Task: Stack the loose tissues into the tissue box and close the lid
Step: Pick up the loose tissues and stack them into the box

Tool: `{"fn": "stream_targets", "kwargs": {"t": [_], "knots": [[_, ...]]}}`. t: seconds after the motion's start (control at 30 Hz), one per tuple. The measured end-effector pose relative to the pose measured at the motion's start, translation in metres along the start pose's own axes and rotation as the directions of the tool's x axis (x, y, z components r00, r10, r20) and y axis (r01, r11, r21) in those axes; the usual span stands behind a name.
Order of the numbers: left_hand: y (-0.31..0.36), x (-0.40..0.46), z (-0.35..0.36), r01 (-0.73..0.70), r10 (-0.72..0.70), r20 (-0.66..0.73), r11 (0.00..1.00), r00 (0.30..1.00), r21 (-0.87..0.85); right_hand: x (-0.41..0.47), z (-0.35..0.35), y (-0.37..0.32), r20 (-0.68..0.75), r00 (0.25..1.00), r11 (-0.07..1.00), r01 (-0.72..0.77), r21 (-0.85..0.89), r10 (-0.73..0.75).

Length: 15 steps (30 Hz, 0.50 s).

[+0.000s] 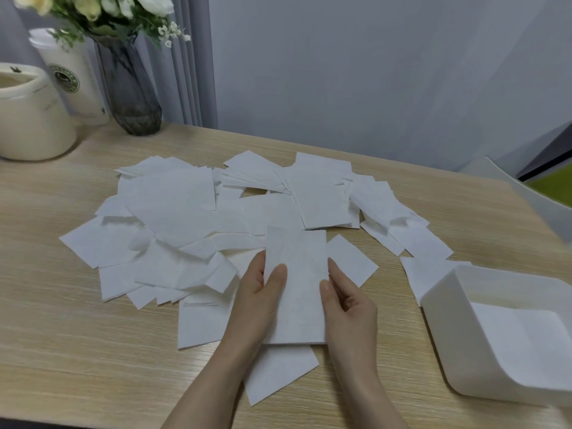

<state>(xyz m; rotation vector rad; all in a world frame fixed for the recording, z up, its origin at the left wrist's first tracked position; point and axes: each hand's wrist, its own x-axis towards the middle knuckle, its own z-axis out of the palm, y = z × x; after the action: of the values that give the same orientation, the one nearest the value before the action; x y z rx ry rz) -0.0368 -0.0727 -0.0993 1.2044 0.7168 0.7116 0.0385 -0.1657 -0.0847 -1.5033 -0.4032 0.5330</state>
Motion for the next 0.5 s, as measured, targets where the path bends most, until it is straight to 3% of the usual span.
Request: {"fn": "stream_targets", "kwargs": {"t": [0.17,0.37,0.5], "knots": [[0.004,0.002,0.008,-0.050,0.051,-0.011,0.997,0.999,0.054,0.000,-0.002,-0.001,0.006,1.000,0.999,0.001,0.037,-0.001],[0.010,0.010,0.017,-0.084,0.071,-0.298,0.996,0.952,-0.032,-0.007,-0.009,-0.002,-0.060,0.998,0.996,0.019,0.090,-0.014],[0.013,0.008,0.029,-0.099,0.024,-0.400,0.981,0.916,-0.168,-0.014,-0.006,0.001,-0.055,0.998,0.990,0.025,0.137,-0.017]]}}
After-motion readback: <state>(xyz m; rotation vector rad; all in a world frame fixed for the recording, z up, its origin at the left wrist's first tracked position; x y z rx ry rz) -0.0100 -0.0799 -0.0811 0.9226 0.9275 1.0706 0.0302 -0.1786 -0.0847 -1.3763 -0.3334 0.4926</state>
